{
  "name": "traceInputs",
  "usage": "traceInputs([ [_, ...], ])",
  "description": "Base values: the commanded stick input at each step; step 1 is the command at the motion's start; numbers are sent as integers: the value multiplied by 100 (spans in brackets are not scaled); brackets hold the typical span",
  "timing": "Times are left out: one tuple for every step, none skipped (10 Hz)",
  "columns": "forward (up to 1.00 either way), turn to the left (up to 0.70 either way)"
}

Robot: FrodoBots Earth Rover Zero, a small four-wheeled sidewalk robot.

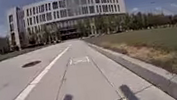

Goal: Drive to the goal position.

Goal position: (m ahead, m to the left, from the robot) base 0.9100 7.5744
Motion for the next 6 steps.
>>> traceInputs([
  [70,0],
  [70,0],
  [70,0],
  [70,0],
  [70,0],
  [70,0],
])
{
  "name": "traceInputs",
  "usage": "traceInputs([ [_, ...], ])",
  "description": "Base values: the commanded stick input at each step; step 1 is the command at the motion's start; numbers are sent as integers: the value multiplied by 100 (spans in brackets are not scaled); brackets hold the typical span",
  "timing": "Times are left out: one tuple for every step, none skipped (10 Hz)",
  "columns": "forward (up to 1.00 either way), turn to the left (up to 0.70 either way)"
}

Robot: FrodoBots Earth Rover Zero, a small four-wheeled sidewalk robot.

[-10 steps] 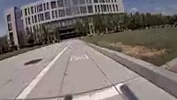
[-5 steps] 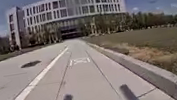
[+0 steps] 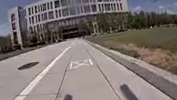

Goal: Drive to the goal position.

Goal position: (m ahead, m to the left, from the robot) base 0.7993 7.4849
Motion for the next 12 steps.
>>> traceInputs([
  [70,0],
  [70,0],
  [70,0],
  [70,0],
  [70,0],
  [70,0],
  [70,0],
  [70,0],
  [70,0],
  [70,0],
  [70,0],
  [70,0],
])
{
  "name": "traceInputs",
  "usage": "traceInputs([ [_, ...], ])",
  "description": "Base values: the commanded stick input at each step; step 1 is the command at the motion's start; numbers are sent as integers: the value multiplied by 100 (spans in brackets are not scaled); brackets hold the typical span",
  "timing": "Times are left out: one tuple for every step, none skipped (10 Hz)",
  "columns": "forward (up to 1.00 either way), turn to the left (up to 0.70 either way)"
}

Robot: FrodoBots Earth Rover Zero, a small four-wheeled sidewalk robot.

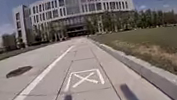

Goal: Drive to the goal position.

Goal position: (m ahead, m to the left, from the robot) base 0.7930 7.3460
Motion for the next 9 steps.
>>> traceInputs([
  [70,0],
  [70,0],
  [70,0],
  [70,0],
  [70,0],
  [70,0],
  [70,0],
  [70,0],
  [70,0],
])
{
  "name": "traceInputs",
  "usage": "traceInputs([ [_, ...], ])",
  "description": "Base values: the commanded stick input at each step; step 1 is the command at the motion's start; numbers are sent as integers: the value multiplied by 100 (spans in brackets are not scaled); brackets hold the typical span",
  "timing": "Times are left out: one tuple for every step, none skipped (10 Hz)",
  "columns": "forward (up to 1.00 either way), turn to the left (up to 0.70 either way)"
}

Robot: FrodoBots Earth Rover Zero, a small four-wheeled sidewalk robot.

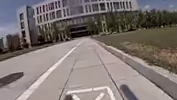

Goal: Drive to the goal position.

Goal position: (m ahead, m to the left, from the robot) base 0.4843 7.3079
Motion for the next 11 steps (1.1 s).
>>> traceInputs([
  [70,0],
  [70,0],
  [70,-10],
  [70,-35],
  [70,-11],
  [70,0],
  [70,0],
  [70,0],
  [70,0],
  [70,0],
  [70,0],
])
